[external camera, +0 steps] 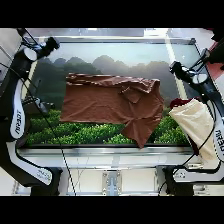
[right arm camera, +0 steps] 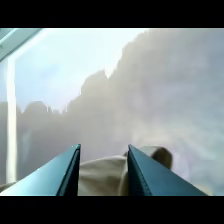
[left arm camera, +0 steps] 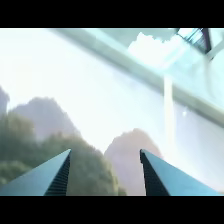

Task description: Fold the shirts.

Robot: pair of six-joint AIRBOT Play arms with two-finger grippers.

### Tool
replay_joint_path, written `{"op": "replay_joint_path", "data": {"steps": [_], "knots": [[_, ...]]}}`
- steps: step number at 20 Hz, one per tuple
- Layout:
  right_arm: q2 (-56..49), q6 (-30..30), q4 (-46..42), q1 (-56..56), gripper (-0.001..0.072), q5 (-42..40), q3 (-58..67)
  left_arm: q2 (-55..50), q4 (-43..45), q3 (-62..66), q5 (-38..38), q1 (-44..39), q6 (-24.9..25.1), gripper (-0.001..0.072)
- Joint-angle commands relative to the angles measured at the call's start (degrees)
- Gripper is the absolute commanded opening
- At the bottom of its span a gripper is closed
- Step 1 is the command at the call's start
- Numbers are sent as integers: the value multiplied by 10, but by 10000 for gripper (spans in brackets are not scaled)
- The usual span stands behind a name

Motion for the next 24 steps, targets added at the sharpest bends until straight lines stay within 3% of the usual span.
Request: {"op": "replay_joint_path", "data": {"steps": [1,4,6,8,12,15,16,17,18,19,24], "knots": [[75,0,-97,-47,351,143,7,66,-5,31,-116,29,64,498],[137,-34,-113,-83,350,288,-31,107,82,25,-268,44,76,463],[185,-41,-114,-92,350,307,-108,126,128,-15,-324,44,63,463],[229,-41,-100,-97,351,295,-204,161,128,-112,-311,44,52,463],[266,-43,-17,-100,352,277,-363,261,126,-375,-210,44,5,463],[266,-43,49,-100,352,243,-429,302,116,-498,-201,44,5,463],[266,-43,63,-100,353,237,-440,305,116,-515,-203,44,5,463],[266,-43,64,-100,390,236,-444,305,110,-524,-206,44,5,463],[266,-43,63,-100,476,236,-446,305,99,-525,-205,44,5,463],[266,-42,65,-100,497,235,-448,306,83,-525,-199,44,8,463],[266,-26,107,-100,496,223,-499,306,-21,-525,-164,44,53,463]]}}
